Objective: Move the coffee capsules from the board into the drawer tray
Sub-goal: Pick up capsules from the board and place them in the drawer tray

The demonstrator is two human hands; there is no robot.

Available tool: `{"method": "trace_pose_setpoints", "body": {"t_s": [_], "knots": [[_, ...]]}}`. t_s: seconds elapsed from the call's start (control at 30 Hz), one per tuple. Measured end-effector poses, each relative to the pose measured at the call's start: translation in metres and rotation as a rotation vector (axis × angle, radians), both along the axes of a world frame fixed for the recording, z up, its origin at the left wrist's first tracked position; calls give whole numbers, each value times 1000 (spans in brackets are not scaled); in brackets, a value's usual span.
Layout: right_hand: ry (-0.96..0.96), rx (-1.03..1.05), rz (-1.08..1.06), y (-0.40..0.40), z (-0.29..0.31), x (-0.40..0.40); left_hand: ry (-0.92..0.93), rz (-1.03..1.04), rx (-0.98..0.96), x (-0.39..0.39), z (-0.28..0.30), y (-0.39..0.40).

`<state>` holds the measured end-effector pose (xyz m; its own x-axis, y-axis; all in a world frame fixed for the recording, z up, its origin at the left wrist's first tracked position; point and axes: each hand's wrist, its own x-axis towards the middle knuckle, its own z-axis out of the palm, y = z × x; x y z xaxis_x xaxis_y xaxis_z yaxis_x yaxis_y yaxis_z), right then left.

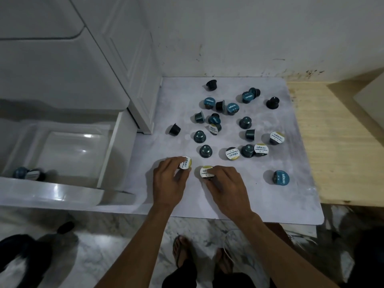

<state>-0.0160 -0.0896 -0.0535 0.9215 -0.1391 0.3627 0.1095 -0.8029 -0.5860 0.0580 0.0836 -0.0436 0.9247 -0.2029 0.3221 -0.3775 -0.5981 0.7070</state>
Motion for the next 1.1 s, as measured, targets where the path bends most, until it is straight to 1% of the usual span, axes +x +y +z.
{"method": "trace_pose_setpoints", "body": {"t_s": [0.17, 0.33, 0.5, 0.6, 0.67, 0.8, 0.9, 1.0, 1.1], "knots": [[-69, 45, -12, -1, -2, 1, -64, 20, -69, -3, -5, -1], [-116, 119, -24, -2, 7, -1, -15, 39, -141, -9, 6, -4], [-145, 178, -64, 4, 51, 3, 7, 87, -159, -16, 55, -1], [-211, 237, -48, 12, 92, 14, -32, 62, -195, -13, 101, 8], [-243, 271, -44, 23, 118, 22, -90, 57, -205, -9, 134, 21], [-277, 293, -15, 61, 167, 44, -188, 68, -167, 7, 187, 69], [-275, 317, 44, 101, 193, 64, -195, 86, -119, 25, 214, 122], [-246, 335, 115, 148, 211, 83, -136, 106, -60, 47, 233, 182], [-168, 334, 175, 194, 216, 103, -3, 97, -3, 74, 242, 244]]}}
